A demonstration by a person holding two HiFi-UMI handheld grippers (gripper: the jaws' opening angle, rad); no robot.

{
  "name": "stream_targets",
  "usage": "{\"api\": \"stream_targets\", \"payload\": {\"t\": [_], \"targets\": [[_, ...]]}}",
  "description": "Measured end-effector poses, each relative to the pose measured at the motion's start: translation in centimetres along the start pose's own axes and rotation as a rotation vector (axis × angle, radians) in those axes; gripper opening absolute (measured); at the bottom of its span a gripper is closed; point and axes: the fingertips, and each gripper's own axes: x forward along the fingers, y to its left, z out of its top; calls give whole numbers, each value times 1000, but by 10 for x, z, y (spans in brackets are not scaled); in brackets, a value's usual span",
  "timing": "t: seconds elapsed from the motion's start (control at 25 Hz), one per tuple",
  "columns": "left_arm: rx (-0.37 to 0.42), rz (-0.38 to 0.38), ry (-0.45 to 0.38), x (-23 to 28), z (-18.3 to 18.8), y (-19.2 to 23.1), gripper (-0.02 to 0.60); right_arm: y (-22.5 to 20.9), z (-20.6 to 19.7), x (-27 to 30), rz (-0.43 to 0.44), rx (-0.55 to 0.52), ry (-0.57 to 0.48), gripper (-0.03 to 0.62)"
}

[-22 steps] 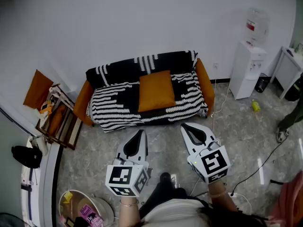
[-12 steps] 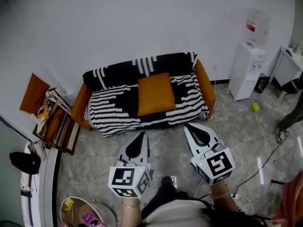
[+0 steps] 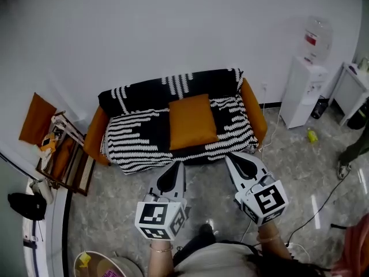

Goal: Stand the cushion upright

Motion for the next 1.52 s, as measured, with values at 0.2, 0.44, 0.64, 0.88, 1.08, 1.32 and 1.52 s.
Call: {"api": "stream_targets", "payload": {"t": [0.2,0.44,0.64,0.88,1.08,1.32,1.52], "targets": [[-9,-15,3,21,1,31,20,-3,-1,36,-13,-10,-7,8],[-17,-27,10,37,-4,66,20,0,-1,73,-47,-40,-3,7],[-21,-38,19,50,-8,90,20,3,-11,98,-52,-44,19,6],[-30,-50,30,68,-12,106,20,-5,-18,116,-71,-29,32,6],[-30,-70,32,92,-15,111,20,-21,-23,133,-59,-24,23,-5],[-36,-79,41,135,-16,123,21,-63,-29,164,-85,-12,25,-5],[-40,-85,50,181,-17,136,23,-98,-36,196,-82,-22,32,-6]]}}
